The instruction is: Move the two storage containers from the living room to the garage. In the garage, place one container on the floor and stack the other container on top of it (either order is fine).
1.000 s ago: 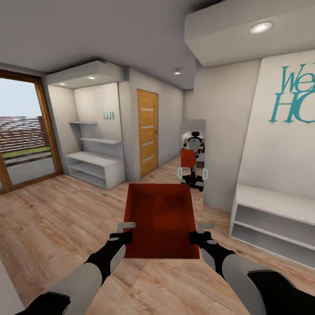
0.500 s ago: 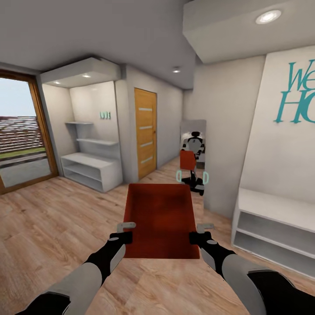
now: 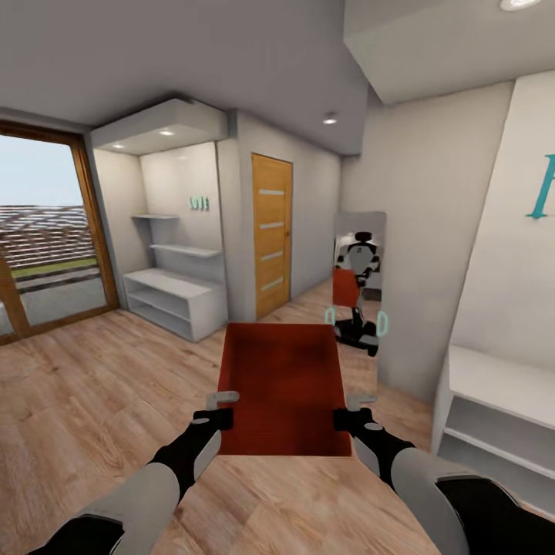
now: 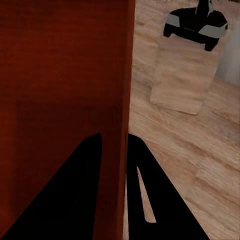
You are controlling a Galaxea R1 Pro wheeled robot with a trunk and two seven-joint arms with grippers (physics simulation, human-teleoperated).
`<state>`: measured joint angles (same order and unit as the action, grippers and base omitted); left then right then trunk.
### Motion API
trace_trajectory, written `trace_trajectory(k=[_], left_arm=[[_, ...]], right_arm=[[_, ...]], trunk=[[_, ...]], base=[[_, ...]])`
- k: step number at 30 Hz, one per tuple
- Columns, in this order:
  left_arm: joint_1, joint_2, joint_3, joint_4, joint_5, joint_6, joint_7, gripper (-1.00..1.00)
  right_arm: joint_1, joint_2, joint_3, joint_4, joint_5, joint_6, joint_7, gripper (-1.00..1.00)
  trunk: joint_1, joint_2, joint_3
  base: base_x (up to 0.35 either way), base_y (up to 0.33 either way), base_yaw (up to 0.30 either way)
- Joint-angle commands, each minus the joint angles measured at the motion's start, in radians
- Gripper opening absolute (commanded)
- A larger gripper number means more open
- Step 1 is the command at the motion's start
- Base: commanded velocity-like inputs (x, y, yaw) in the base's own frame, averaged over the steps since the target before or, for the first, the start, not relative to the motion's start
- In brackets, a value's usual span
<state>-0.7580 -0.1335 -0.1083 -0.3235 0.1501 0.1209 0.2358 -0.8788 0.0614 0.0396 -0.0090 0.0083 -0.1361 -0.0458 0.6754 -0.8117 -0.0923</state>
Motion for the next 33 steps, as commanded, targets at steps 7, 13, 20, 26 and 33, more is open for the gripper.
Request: trace_trajectory(k=[7, 13, 20, 26, 33], left_arm=[[-0.001, 0.075, 0.076, -0.028, -0.014, -0.040, 0.014, -1.00], [-0.001, 0.075, 0.076, -0.028, -0.014, -0.040, 0.014, -1.00], [-0.001, 0.075, 0.076, -0.028, -0.014, -0.040, 0.014, -1.00], [-0.001, 0.075, 0.076, -0.028, -0.014, -0.040, 0.014, -1.00], [-0.001, 0.075, 0.076, -0.029, -0.014, -0.040, 0.014, -1.00]], right_arm=[[0.000, 0.000, -0.017, 0.003, -0.005, -0.003, -0.003, -1.00], [0.000, 0.000, -0.017, 0.003, -0.005, -0.003, -0.003, -1.00], [0.000, -0.001, -0.017, 0.003, -0.005, -0.003, -0.003, -1.00], [0.000, 0.000, -0.017, 0.003, -0.005, -0.003, -0.003, -1.00], [0.000, -0.001, -0.017, 0.003, -0.005, -0.003, -0.003, -1.00]], trunk=[[0.001, -0.001, -0.002], [0.001, -0.001, -0.002], [0.001, -0.001, -0.002], [0.001, -0.001, -0.002], [0.001, -0.001, -0.002]], base=[[0.318, -0.095, 0.268], [0.318, -0.094, 0.269], [0.318, -0.094, 0.267], [0.318, -0.094, 0.077], [0.318, -0.094, 0.004]])
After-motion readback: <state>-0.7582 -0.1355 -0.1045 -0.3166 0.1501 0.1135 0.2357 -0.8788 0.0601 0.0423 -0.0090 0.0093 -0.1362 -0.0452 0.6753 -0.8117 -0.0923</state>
